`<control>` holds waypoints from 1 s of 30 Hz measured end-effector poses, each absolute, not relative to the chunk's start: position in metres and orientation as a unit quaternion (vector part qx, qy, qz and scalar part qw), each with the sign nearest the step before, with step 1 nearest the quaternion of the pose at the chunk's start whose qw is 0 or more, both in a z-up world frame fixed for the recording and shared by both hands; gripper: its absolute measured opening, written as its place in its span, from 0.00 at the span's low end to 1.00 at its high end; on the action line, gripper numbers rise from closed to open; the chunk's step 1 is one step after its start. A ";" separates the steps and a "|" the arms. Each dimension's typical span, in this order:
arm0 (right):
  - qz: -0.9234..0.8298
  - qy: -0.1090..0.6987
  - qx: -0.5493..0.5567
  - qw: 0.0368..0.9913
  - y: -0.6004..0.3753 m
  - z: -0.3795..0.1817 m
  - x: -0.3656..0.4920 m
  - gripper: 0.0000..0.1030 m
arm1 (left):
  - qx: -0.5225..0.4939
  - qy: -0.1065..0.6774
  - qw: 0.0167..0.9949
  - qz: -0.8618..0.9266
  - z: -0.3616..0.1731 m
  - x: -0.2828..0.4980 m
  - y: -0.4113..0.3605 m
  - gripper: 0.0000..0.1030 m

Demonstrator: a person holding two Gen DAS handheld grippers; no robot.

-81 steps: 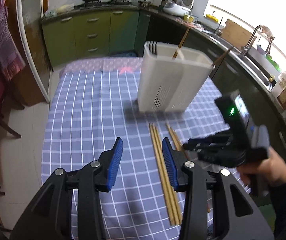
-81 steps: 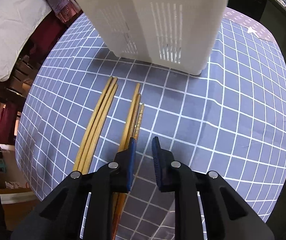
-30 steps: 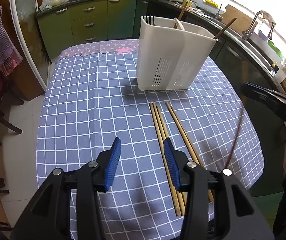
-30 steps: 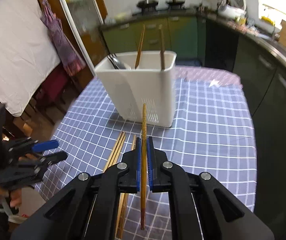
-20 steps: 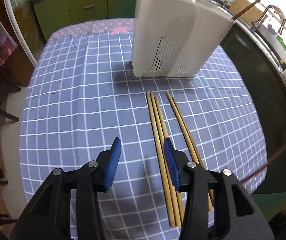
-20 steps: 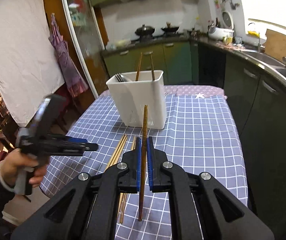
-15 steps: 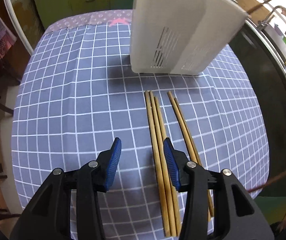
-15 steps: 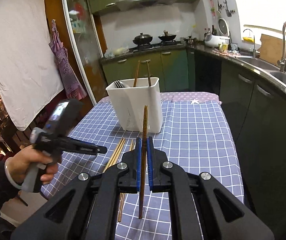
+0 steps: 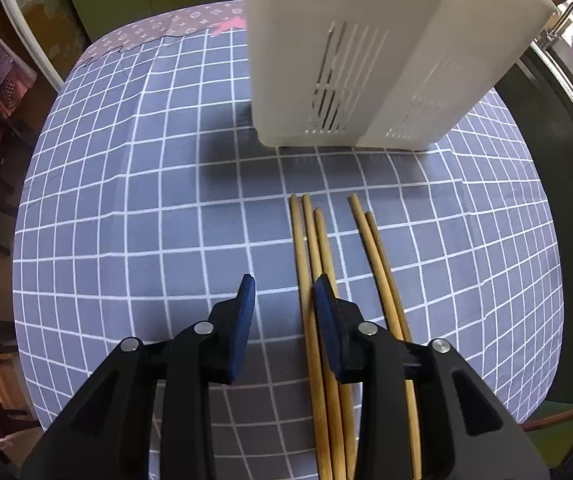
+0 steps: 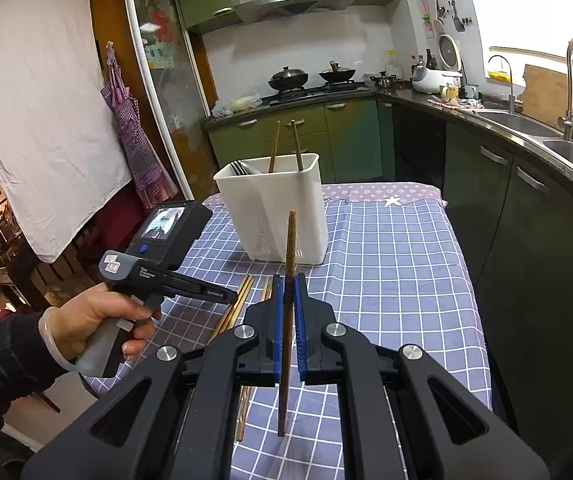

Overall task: Organize utensils
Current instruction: 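Lower the left gripper and grasp a wooden chopstick while the right gripper holds its chopstick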

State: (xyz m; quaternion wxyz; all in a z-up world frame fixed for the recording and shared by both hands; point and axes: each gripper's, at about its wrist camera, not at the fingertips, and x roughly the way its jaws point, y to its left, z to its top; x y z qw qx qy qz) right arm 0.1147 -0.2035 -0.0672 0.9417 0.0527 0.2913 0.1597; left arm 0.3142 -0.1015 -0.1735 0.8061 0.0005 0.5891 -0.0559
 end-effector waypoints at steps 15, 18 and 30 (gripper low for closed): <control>0.165 0.300 0.050 0.938 -0.199 -0.068 0.112 0.06 | 0.014 0.606 0.794 -0.040 -0.183 0.331 -0.107 0.09; 0.164 0.300 0.050 0.938 -0.199 -0.068 0.112 0.06 | 0.014 0.606 0.794 -0.042 -0.184 0.336 -0.108 0.07; 0.152 0.284 0.052 0.945 -0.198 -0.067 0.120 0.06 | -0.006 0.530 0.846 -0.064 -0.118 0.301 -0.069 0.05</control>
